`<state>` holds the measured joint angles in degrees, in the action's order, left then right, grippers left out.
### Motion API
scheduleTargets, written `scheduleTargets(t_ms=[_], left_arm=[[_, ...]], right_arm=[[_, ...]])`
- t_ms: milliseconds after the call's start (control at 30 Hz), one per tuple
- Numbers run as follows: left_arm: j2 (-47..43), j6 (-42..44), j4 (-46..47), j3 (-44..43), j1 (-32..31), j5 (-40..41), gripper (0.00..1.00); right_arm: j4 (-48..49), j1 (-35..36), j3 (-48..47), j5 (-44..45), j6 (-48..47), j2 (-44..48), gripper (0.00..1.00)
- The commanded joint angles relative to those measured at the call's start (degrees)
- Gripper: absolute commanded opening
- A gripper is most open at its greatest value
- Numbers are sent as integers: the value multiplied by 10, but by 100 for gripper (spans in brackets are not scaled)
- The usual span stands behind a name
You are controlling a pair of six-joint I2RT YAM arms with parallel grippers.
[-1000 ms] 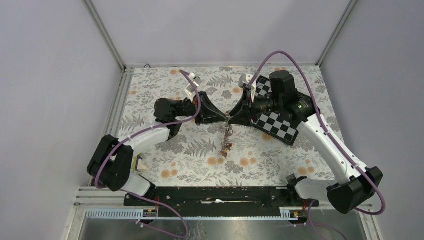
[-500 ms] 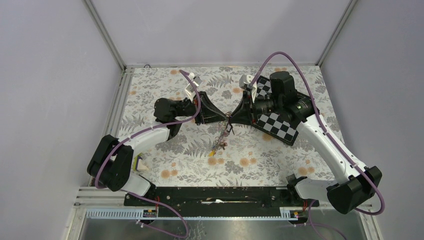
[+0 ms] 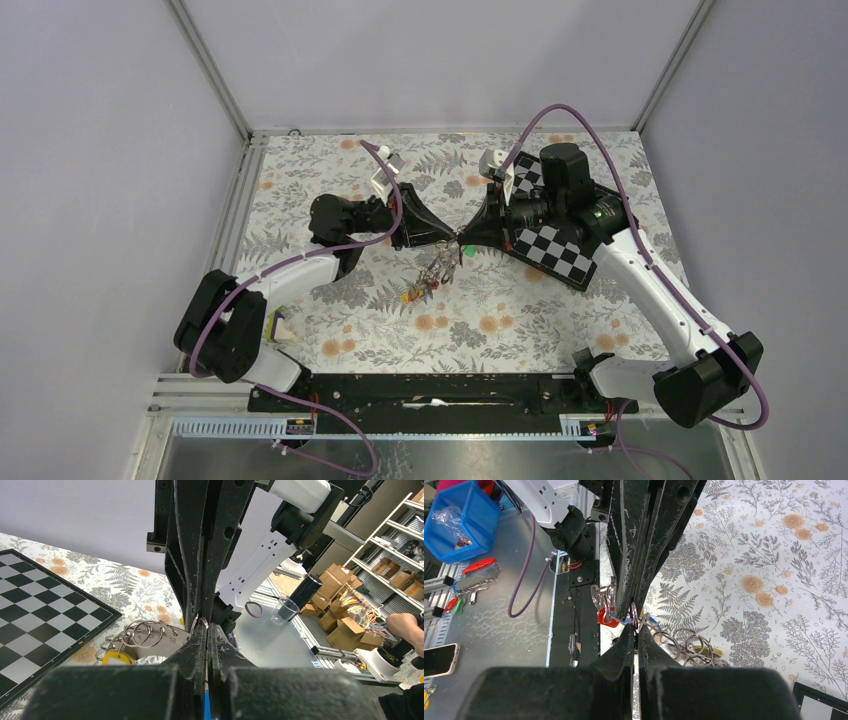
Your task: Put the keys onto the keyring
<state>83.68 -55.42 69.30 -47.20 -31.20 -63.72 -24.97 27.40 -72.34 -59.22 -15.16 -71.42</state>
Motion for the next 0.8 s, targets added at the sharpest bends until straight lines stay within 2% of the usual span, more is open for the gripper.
scheduleTargets(t_ms=[0, 133, 267, 367, 567, 767], left_arm=[[-17, 42, -2, -6, -2, 30, 0], [-25, 101, -57, -18, 3, 15, 1], [-33, 200, -184, -57, 10, -8, 20], [-30, 301, -327, -109, 10, -14, 29], [-16, 519, -592, -191, -14, -1, 32], [-9, 596, -682, -227, -27, 7, 32]], right_arm=[[16, 3, -8, -23, 2, 6, 0], [-31, 3, -32, 16, -34, 3, 0], [-101, 4, -64, 63, -70, -8, 0], [-171, 8, -91, 97, -94, -27, 0], [-251, 28, -149, 143, -116, -64, 0], [-284, 38, -181, 166, -123, -90, 0]])
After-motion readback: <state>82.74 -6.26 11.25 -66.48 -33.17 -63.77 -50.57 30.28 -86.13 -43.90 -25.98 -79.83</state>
